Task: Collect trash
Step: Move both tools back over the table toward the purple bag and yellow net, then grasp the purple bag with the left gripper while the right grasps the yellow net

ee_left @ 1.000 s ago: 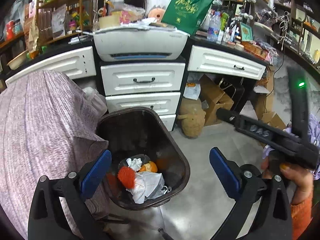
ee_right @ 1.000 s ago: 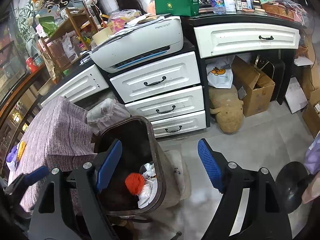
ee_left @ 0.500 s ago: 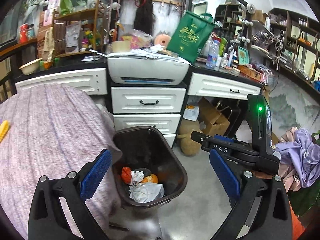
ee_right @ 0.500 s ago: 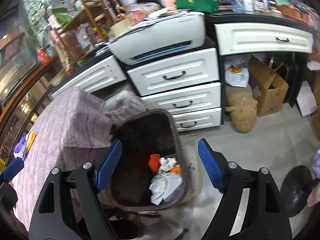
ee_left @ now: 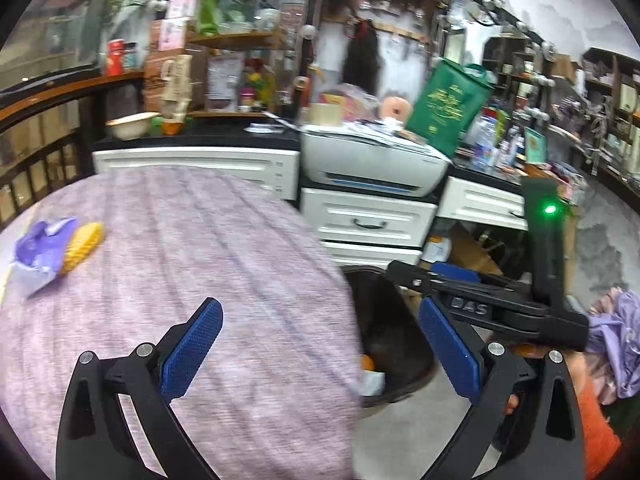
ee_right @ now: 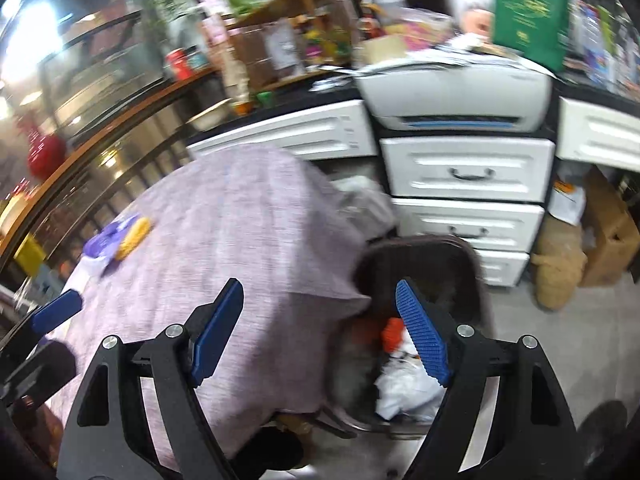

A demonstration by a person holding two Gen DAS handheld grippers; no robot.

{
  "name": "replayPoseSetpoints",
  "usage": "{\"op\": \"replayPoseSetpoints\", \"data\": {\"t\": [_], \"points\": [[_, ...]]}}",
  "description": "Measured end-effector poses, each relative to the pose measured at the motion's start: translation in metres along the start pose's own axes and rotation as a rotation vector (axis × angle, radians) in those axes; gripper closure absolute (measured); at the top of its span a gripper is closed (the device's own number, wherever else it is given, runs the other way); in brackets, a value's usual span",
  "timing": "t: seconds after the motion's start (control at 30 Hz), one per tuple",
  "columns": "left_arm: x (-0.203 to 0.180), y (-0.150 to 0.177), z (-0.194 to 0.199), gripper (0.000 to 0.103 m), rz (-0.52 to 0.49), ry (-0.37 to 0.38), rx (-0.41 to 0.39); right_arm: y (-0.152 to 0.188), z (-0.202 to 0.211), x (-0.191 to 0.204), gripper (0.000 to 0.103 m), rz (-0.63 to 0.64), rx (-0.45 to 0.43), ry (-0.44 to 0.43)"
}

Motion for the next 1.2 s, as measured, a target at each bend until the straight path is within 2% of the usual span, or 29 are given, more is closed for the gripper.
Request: {"op": "replayPoseSetpoints", "data": {"t": [0.17, 0.47, 0.6, 0.73, 0.9, 1.03, 1.2], "points": [[0.040, -0.012, 0.013, 0.006, 0.046, -0.069, -0.030, -0.019, -0.012, 0.051, 0.021, 0.085, -0.010, -0.086], [0.129, -0.031, 0.039, 0.006, 0.113, -0.253, -0.087, -0.039, -0.036, 0.133, 0.020, 0.215, -0.007, -0.205], [0.179, -0.037, 0.051, 0.006, 0.194, -0.328, -0.103, -0.045, -0.045, 0.165, 0.019, 0.256, -0.004, -0.249], [0.232, -0.044, 0.058, 0.006, 0.338, -0.355, -0.109, -0.049, -0.054, 0.191, 0.019, 0.302, 0.004, -0.278], [0.281, -0.057, 0.058, 0.006, 0.465, -0.360, -0.116, -0.051, -0.062, 0.218, 0.019, 0.371, 0.015, -0.298], [0.298, -0.071, 0.044, 0.006, 0.496, -0.345, -0.090, -0.050, -0.068, 0.231, 0.019, 0.398, 0.026, -0.311], [0.321, -0.092, 0.027, 0.007, 0.524, -0.371, -0.093, -0.047, -0.075, 0.244, 0.019, 0.422, 0.047, -0.322]]}}
Point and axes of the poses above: each gripper's, at about its wrist camera, not at the fingertips, and z roughly against the way its jaws point, x to its left, y to its underside, the point moved 7 cm from there along -z, roughly the way its jaws point, and after that the axes turned 15 degrees about z, right-handed, at the moved point
